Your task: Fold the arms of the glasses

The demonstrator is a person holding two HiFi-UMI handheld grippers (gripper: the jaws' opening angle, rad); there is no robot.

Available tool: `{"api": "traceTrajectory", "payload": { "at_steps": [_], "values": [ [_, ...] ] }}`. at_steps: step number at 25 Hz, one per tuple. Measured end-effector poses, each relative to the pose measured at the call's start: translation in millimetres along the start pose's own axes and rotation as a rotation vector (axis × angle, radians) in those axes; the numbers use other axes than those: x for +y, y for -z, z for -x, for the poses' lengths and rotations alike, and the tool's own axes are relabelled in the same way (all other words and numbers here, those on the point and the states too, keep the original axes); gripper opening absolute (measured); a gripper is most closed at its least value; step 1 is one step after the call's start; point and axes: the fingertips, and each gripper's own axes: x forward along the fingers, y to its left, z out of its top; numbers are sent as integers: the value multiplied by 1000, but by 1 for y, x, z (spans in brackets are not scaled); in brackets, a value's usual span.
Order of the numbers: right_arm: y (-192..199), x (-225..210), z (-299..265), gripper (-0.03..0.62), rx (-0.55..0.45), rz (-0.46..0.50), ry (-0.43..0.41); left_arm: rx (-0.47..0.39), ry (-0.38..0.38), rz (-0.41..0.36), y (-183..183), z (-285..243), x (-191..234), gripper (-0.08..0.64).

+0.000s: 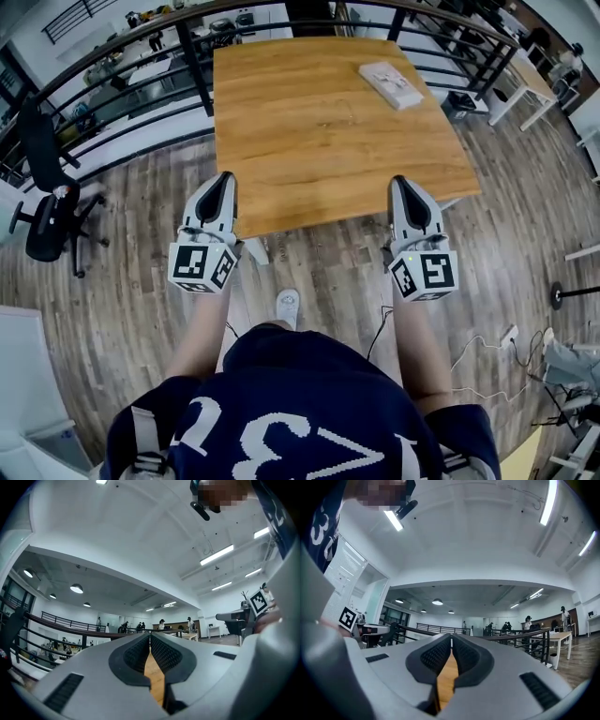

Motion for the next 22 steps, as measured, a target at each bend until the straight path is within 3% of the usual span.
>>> {"api": "traceTrajectory", "payload": {
  "at_steps": [7,15,22],
  "values": [
    [5,-15,-63,32,-8,-28,56,-30,32,-2,-3,-69,50,21],
    [22,-44,-99,32,24,-44,91,1,44,27,20,-114,62,21],
    [58,-86,-150,32,38,-82,52,15,4,18,42,-171,66,21]
  ]
}}
